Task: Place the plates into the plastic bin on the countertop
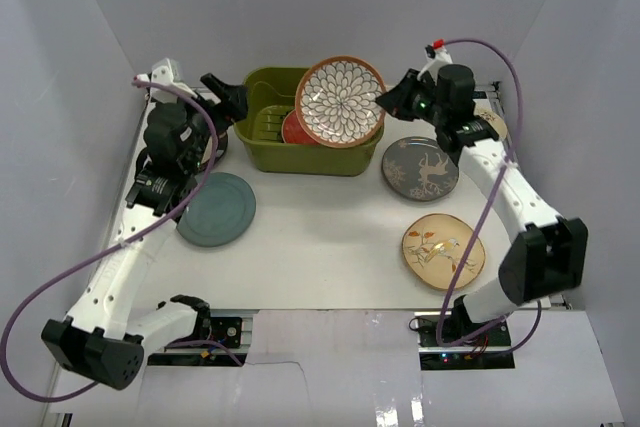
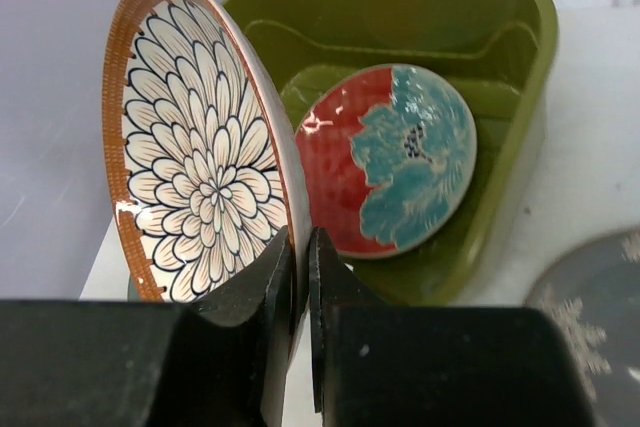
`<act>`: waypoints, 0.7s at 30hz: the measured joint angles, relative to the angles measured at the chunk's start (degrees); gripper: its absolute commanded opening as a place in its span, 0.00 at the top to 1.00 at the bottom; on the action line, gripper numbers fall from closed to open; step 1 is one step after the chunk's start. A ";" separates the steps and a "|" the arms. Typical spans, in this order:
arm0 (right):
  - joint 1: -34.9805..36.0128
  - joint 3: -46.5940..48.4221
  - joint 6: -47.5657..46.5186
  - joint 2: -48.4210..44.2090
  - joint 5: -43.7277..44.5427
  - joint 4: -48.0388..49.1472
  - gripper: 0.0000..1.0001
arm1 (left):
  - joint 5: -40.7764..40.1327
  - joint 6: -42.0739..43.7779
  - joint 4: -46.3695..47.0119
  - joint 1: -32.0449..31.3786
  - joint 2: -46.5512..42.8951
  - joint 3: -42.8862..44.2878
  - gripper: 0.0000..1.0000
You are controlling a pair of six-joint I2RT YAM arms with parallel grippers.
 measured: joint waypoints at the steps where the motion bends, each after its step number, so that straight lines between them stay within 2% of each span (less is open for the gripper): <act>1: 1.20 3.67 -0.17 3.74 0.90 0.11 0.92 | -1.27 -0.09 -0.44 0.00 -2.01 -2.69 0.02; 6: 5.18 18.73 -1.07 18.97 3.52 -0.39 0.92 | -6.93 -0.42 -7.74 0.00 -9.16 -12.70 0.02; 14: 6.84 35.56 -2.71 37.73 4.42 -4.55 0.92 | -13.29 -1.11 -17.09 0.00 -19.58 -19.47 0.02; 21: 7.48 37.55 -3.02 44.54 6.32 -7.50 0.92 | -18.14 -2.58 -20.00 0.02 -21.55 -20.98 0.02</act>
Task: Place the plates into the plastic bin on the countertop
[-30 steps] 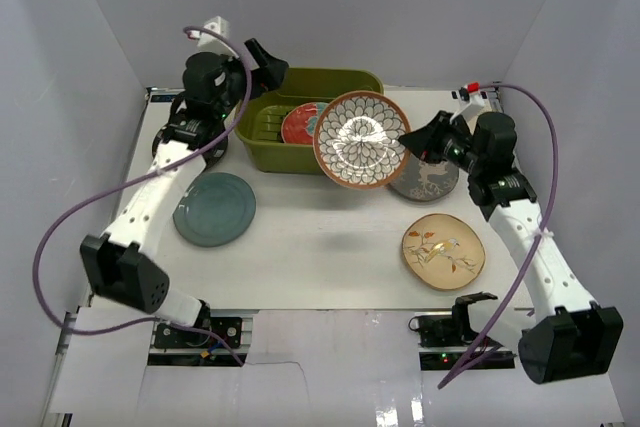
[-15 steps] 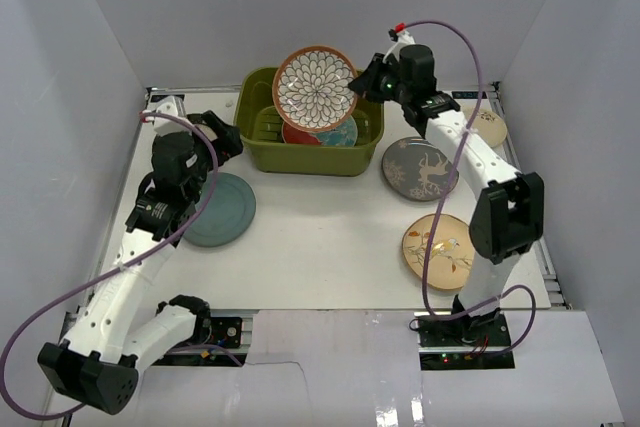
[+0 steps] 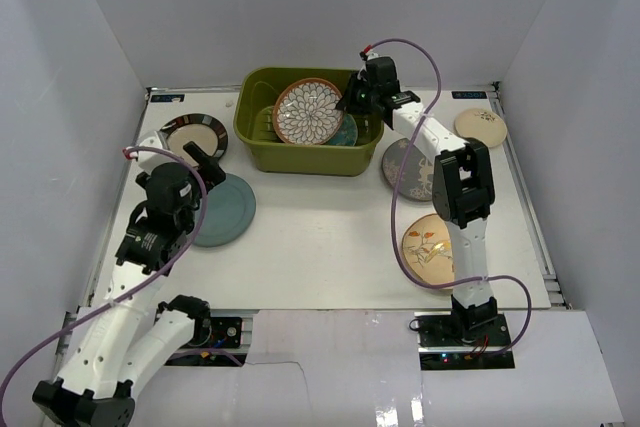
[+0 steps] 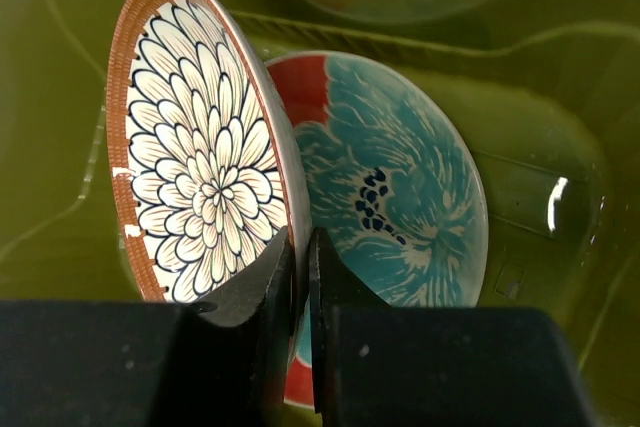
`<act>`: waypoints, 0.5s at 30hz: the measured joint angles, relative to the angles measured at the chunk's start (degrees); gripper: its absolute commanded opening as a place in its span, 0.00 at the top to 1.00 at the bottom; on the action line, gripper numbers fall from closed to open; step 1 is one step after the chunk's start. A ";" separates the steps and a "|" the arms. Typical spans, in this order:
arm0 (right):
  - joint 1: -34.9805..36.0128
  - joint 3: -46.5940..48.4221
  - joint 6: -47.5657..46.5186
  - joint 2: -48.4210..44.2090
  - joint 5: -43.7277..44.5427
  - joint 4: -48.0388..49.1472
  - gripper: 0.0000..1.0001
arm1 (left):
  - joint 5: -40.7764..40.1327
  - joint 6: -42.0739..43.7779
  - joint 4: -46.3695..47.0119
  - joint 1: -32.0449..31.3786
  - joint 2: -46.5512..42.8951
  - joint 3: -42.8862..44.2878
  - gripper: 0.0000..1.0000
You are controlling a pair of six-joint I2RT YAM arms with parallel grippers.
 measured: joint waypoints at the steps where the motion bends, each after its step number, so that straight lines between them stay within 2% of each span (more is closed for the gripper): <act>1: 0.13 -0.02 -0.07 0.63 0.42 -0.42 0.92 | -0.35 -0.44 -0.28 0.00 0.50 -0.59 0.02; 6: 0.52 -0.02 -0.46 2.12 1.53 -0.59 0.92 | -1.79 -2.23 -2.10 0.00 4.44 -2.54 0.02; 8: 0.81 -0.09 -0.66 2.12 1.95 -0.50 0.89 | -2.38 -2.86 -2.25 0.00 5.79 -2.62 0.02; 11: 1.09 -0.55 -0.98 2.12 2.75 -0.20 0.80 | -2.84 -3.41 -1.97 0.15 8.24 -2.62 0.02; 15: 1.40 -3.52 -1.07 1.99 4.48 2.27 0.54 | -2.08 -4.07 -2.05 2.03 16.70 -0.09 0.02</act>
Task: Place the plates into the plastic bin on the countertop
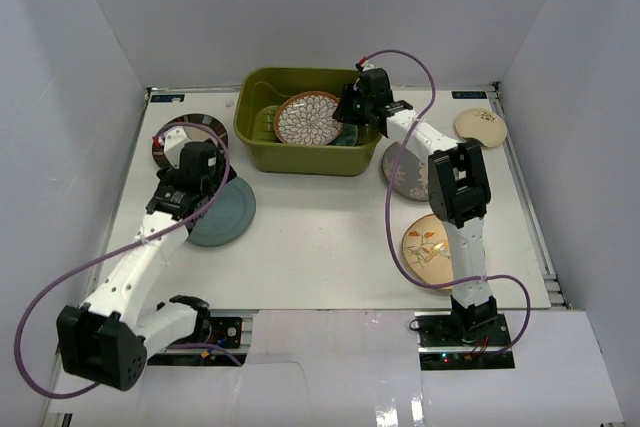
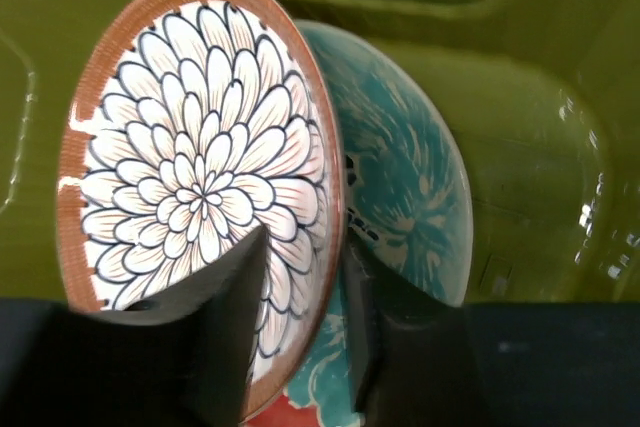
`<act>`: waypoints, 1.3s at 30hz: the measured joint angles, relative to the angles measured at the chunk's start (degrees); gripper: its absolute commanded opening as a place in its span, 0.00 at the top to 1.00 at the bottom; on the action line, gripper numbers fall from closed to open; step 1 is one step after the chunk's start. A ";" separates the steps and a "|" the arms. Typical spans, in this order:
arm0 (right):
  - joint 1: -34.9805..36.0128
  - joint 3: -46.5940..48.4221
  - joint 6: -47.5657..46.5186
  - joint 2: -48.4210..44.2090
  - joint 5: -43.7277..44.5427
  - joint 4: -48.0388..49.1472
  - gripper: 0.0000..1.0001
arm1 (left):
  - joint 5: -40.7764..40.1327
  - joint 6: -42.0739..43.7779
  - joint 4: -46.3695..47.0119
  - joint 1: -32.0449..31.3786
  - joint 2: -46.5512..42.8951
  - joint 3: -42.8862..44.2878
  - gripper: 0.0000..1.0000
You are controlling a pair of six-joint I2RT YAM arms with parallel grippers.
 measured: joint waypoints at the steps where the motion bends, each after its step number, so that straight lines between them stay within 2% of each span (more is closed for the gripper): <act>1: 0.11 -0.87 -0.15 -0.02 0.46 0.33 0.50 | 1.20 -0.24 0.15 1.36 2.32 0.76 0.02; 2: 0.17 -1.70 -0.48 -0.07 0.85 0.42 0.44 | 2.47 -0.46 0.66 3.08 4.02 1.11 0.02; 7: 0.52 -4.07 -2.01 -0.68 1.90 0.33 0.25 | 8.94 -1.42 2.80 13.18 6.69 1.27 0.02; 11: 0.68 -4.15 -3.23 -2.34 2.32 0.11 0.02 | 15.04 -2.01 4.35 20.87 8.02 1.70 0.02; 13: 0.96 -4.15 -4.20 -3.80 2.84 0.28 0.10 | 17.51 -2.32 5.05 24.41 8.63 1.60 0.02; 20: 3.52 -2.95 -8.00 -10.34 4.81 0.35 0.10 | 26.88 -3.52 11.04 34.40 10.75 -1.18 0.02; 23: 4.26 -3.37 -8.66 -14.10 3.08 0.50 0.10 | 32.54 -5.05 16.35 38.12 14.64 -2.78 0.03; 26: 4.63 -8.37 -8.35 -21.03 0.76 2.32 0.07 | 36.98 -6.60 21.07 40.15 20.24 -3.15 0.05; 29: 5.75 -21.03 -5.55 -32.09 -0.48 9.03 0.00 | 40.33 -8.00 25.86 41.33 25.64 -3.15 0.08; 33: 13.46 -42.07 1.79 -45.51 -0.39 22.23 0.18 | 43.85 -8.94 32.13 42.18 32.20 -3.06 0.12; 35: 18.56 -50.34 5.84 -48.04 0.04 27.61 0.21 | 45.35 -9.22 34.47 42.51 35.41 -2.84 0.14; 36: 21.22 -54.03 7.93 -48.22 0.22 29.92 0.27 | 45.86 -9.25 35.50 42.60 36.76 -2.69 0.14; 39: 25.97 -63.54 13.81 -47.52 1.33 35.12 0.36 | 46.56 -9.38 38.14 42.93 39.87 -2.54 0.21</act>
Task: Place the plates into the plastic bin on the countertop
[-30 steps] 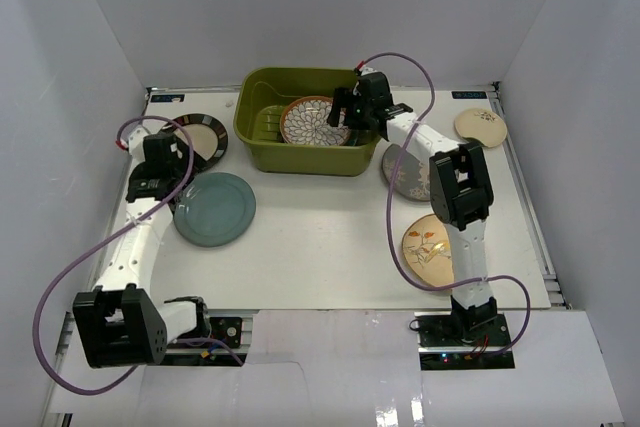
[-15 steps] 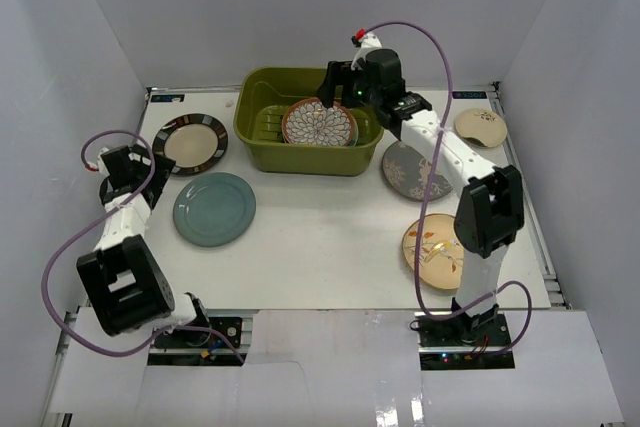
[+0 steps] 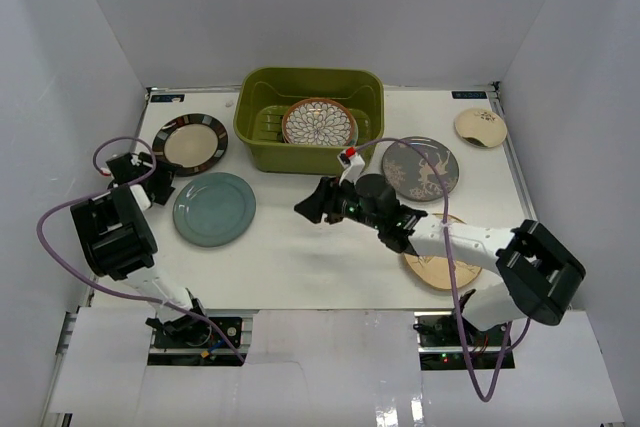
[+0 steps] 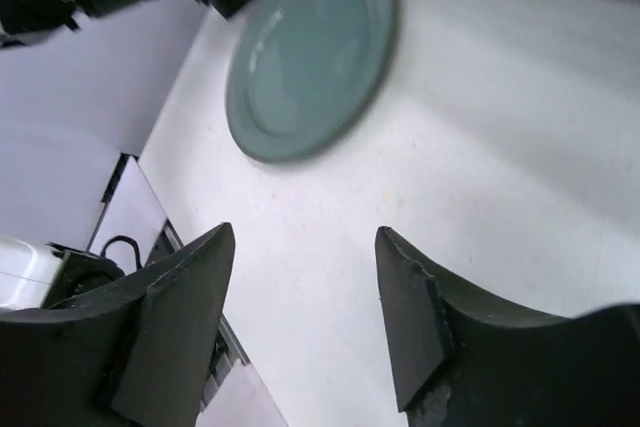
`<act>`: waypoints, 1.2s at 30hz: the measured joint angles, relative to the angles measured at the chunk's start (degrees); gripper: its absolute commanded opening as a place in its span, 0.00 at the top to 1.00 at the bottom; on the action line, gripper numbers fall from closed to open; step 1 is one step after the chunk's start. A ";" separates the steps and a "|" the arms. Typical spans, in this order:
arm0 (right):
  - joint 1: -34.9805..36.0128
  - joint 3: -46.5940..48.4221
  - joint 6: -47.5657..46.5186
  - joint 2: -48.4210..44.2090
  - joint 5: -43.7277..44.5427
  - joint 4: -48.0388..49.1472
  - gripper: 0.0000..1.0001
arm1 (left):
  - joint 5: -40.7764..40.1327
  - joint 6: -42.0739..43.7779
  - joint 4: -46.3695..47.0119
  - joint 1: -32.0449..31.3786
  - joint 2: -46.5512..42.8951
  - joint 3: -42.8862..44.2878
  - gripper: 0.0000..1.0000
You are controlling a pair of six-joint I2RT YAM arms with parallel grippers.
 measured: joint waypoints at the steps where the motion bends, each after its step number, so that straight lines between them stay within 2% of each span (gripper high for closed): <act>1: 0.81 -2.08 1.68 0.50 0.68 1.03 0.38 | 0.52 -0.04 1.05 0.15 0.79 0.26 0.25; 5: 3.41 -5.14 7.63 4.81 2.69 6.16 0.37 | 1.95 -1.14 5.84 0.76 3.82 0.98 0.30; 10: 5.55 -4.59 14.80 13.42 3.56 14.75 0.25 | 3.34 -2.40 9.99 1.09 7.39 2.54 0.40; 11: 5.86 -4.13 15.67 15.23 3.69 15.56 0.24 | 3.63 -2.54 10.80 1.14 8.33 3.19 0.43; 12: 6.23 -3.54 16.63 17.25 3.74 16.48 0.23 | 3.87 -2.67 11.41 1.14 9.22 3.76 0.50; 21: 7.56 6.40 25.68 33.14 3.50 20.81 0.21 | 5.95 -4.28 17.11 1.55 14.69 5.88 0.71; 22: 7.58 7.91 26.53 34.60 3.61 20.83 0.21 | 5.99 -4.50 17.38 1.60 14.97 6.01 0.81; 25: 7.67 12.52 29.00 38.77 3.91 20.59 0.21 | 7.28 -7.19 19.63 2.10 15.89 6.49 0.92; 26: 7.67 13.99 29.97 40.04 3.98 20.55 0.21 | 7.85 -7.80 20.63 2.23 16.04 6.78 1.00; 33: 7.67 21.31 34.49 46.01 4.11 20.94 0.23 | 8.28 -10.29 22.53 2.19 15.80 5.33 1.00; 36: 7.72 23.17 35.93 47.78 3.78 21.66 0.27 | 8.09 -11.63 22.91 2.14 13.75 2.97 1.00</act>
